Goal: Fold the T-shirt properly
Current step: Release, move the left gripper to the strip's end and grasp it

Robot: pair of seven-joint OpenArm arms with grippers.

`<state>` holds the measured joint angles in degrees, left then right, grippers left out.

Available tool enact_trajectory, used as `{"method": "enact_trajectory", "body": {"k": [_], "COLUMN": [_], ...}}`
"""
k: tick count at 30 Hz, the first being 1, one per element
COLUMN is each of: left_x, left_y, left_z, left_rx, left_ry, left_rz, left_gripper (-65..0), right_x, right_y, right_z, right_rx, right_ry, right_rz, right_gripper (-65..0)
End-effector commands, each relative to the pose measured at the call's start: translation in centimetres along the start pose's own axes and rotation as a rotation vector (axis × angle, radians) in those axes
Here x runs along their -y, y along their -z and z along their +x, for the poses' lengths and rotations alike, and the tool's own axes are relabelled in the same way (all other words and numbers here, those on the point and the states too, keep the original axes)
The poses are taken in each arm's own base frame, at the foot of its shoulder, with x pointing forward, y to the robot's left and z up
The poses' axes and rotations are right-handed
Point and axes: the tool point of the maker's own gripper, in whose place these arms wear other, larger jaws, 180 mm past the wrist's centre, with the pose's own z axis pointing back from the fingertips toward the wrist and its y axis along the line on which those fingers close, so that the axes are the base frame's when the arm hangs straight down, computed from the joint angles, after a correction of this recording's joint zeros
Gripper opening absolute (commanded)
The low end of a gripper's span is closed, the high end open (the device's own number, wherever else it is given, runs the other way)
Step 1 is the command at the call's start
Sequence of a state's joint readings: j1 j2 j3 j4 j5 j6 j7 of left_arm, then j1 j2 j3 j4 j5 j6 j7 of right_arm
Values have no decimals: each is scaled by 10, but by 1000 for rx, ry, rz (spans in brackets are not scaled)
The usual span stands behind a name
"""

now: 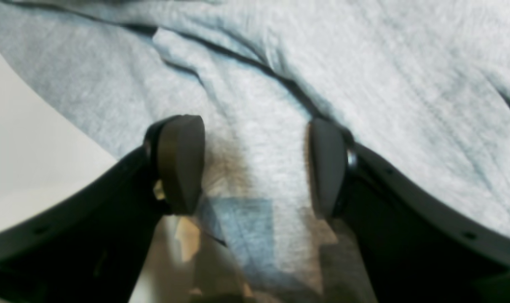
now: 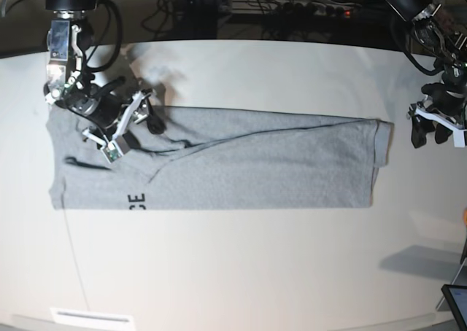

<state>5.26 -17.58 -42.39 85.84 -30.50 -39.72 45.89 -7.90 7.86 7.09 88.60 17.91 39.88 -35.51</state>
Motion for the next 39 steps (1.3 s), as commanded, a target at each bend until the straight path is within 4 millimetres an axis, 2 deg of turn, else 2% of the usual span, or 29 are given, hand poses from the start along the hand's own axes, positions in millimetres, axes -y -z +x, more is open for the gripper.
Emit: {"method": "enact_trajectory", "body": {"k": [1, 4, 6, 8, 10, 12, 16, 18, 20, 29, 32, 39], "left_x": [-3, 1, -5, -11, -21, -22, 0, 18, 29, 32, 32, 67], "left_y": [-3, -1, 4, 11, 17, 24, 39, 49, 57, 74, 74, 83], "left_z": [20, 16, 21, 19, 19, 24, 28, 34, 30, -6, -10, -25], "left_rx": [60, 66, 58, 54, 53, 57, 14, -1, -25, -115, -122, -192], "left_ry": [15, -53, -125, -222, -270, -289, -234, -201, -200, -312, -320, -264], "left_rz": [-3, -44, -88, -125, -131, -138, -200, -245, -270, -283, -284, -354], "left_gripper": [-264, -249, -176, -136, -139, -138, -133, -131, -134, -138, -138, -138], "right_x": [3, 3, 3, 3, 3, 3, 3, 3, 3, 5, 5, 5], "right_y": [-1, -1, -1, -1, -1, -1, -1, -1, -1, -2, -2, -2], "right_z": [8, 7, 7, 6, 6, 6, 6, 7, 7, 7, 7, 9], "right_rx": [19, 17, 17, 16, 14, 14, 13, 15, 15, 15, 15, 20], "right_ry": [-9, -7, -7, -7, -7, -7, -7, -9, -9, -11, -11, -11], "right_rz": [-4, -3, -3, -3, -3, -3, -3, -4, -4, -7, -7, -6], "right_gripper": [-276, -276, -276, -276, -276, -276, -276, -276, -276, -277, -277, -277]}}
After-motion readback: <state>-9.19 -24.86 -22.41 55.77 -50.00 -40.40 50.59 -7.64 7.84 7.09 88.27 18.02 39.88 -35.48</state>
